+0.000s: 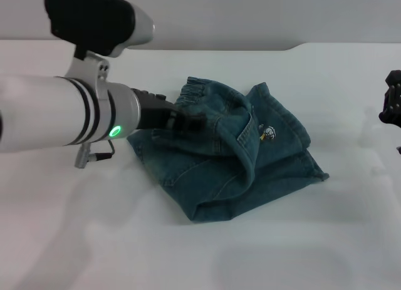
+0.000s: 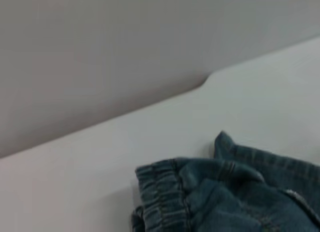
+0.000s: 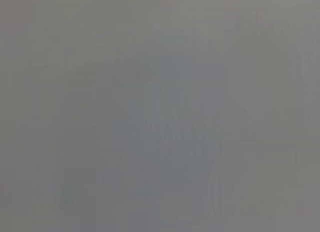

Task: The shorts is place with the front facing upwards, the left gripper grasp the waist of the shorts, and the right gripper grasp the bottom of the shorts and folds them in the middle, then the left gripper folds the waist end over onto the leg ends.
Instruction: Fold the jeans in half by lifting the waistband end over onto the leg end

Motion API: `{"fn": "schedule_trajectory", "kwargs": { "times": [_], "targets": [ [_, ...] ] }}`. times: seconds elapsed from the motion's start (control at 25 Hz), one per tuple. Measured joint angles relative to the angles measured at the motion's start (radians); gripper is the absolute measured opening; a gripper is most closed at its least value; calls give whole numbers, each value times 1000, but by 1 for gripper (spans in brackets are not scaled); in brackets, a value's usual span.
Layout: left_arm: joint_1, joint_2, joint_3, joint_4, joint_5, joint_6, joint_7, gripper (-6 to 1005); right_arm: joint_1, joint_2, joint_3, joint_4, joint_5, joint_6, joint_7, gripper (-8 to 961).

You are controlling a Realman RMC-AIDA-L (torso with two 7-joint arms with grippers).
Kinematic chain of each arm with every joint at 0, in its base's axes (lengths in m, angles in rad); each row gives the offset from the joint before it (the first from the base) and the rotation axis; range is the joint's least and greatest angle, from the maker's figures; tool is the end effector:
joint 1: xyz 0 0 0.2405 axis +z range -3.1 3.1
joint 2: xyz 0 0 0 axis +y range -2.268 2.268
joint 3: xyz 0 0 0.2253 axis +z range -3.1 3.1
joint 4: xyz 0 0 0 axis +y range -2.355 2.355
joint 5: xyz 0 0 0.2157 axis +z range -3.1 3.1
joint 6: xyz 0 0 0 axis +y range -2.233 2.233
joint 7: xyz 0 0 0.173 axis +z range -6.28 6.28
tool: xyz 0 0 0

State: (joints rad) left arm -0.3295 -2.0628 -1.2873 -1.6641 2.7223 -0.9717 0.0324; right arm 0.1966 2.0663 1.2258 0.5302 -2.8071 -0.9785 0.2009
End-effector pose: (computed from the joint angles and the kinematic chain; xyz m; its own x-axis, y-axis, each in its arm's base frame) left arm -0.1110 0.3496 -0.0426 0.7715 0.5792 0.2633 0.6061 -0.5433 -0.5809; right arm 0.2914 0.3380 -0.0049 0.6573 0.0250 -0.7532 -0.7381 -0.1805 -0.6501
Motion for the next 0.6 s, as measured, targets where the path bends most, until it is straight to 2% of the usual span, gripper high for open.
{"fn": "schedule_trajectory", "kwargs": {
  "times": [0.12, 0.6],
  "targets": [
    [-35, -1, 1, 39, 3, 1, -11, 845, -1, 0, -1, -1, 0, 0, 0, 0],
    [-83, 1, -35, 123, 6, -13, -11, 845, -11, 1, -3, 6, -8, 1, 0, -1]
  ]
}}
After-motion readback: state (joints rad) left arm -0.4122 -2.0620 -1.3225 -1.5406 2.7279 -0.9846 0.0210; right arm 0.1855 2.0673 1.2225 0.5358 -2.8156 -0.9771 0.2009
